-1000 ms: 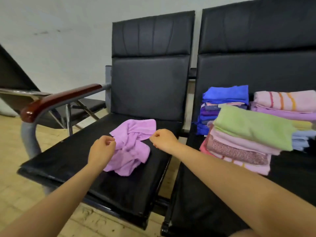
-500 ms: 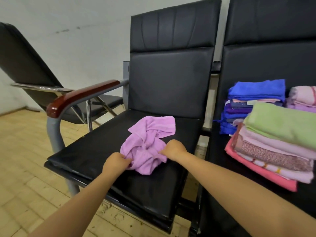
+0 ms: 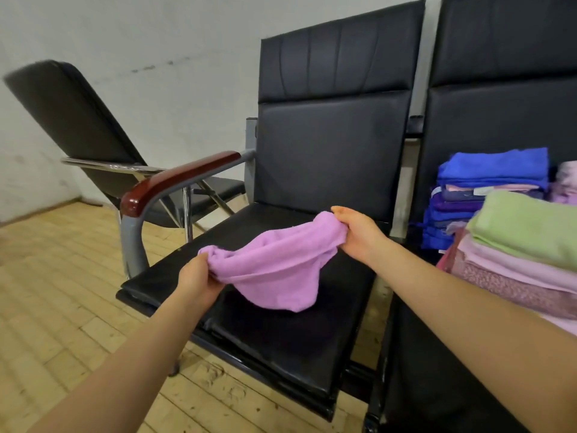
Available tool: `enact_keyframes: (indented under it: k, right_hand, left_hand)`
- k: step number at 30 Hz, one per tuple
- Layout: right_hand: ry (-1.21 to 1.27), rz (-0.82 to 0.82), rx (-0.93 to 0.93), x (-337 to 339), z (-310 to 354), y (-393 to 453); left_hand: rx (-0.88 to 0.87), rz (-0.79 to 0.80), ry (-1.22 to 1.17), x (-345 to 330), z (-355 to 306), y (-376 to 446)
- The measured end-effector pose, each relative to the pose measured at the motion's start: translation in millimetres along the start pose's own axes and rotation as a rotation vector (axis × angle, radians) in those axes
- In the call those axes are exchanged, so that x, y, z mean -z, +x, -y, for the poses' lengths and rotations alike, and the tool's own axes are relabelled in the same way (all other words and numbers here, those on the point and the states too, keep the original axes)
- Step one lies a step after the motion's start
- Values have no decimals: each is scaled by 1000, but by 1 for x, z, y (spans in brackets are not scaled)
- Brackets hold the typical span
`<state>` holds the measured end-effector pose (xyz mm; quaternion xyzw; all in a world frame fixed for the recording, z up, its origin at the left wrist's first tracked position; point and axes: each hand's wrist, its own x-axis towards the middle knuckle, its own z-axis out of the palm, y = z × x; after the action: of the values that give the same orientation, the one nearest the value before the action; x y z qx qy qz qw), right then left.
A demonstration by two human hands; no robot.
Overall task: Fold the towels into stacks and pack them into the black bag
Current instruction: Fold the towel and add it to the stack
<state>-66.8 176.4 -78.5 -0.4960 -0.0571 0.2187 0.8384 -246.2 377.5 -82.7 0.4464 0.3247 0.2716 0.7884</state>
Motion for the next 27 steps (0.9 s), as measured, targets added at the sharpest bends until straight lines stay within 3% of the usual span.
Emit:
enact_keyframes:
  k: [4, 7, 9, 14, 19, 24, 26, 27]
  right_hand:
    - [-475, 77, -111, 10, -17, -38]
    - [-1102, 448, -344, 20, -28, -81]
    - [-1381, 541, -296, 14, -30, -94]
    - [-1451, 112, 98, -8, -34, -70]
    - [-1503, 164, 146, -8, -64, -41]
    - [-1417, 258, 25, -16, -90, -36]
    - [-1360, 253, 12, -21, -90, -34]
    - [-1285, 247, 0, -22, -88, -31]
  left_hand:
    - [-11, -10, 182, -2, 8, -6]
    - [-66, -78, 410, 7, 8, 1]
    - [-153, -100, 659, 18, 11, 8]
    - [-144, -62, 1088, 42, 27, 15]
    - [-204, -19, 1268, 47, 34, 15]
    - [-189, 126, 1584, 43, 40, -1]
    - [-191, 173, 1518, 37, 39, -4]
    - [-154, 155, 1365, 31, 37, -5]
